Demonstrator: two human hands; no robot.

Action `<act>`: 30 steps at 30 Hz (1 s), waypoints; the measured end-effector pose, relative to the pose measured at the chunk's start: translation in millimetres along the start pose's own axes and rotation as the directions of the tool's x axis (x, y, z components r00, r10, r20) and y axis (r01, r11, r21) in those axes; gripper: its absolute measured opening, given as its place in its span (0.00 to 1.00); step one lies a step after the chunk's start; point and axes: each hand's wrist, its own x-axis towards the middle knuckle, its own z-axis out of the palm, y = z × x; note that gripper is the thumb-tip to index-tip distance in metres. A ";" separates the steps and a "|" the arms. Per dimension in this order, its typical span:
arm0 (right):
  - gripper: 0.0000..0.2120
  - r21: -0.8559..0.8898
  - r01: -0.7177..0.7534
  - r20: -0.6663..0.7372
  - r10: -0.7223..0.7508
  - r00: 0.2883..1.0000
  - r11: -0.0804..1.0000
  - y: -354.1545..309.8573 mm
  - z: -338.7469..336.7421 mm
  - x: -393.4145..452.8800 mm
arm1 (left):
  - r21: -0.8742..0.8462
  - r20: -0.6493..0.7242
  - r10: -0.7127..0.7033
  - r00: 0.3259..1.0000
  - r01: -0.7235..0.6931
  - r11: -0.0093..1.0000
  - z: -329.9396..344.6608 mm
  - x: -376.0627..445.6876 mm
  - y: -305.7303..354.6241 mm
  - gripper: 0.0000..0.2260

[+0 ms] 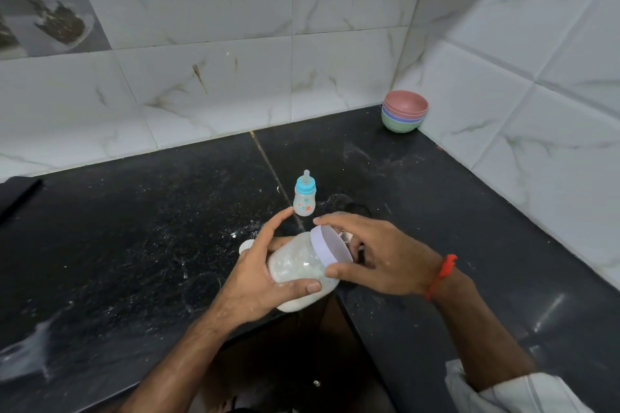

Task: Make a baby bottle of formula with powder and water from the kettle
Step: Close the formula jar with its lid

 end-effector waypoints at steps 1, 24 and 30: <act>0.31 -0.052 -0.073 -0.063 0.070 0.996 0.996 -4.9 5.5 -0.8 | 0.010 0.012 0.000 1.000 -0.001 1.000 0.0 -0.5 0.3 0.51; 0.32 -0.184 0.120 -0.267 -0.167 0.949 0.976 5.7 33.3 2.6 | -0.110 0.082 -0.071 0.994 0.080 0.991 1.9 1.3 -0.4 0.48; 0.24 -0.320 0.078 -0.473 -0.230 0.851 0.944 -11.2 48.2 11.1 | 0.013 0.220 -0.020 0.975 0.018 1.000 -6.5 1.9 -1.7 0.50</act>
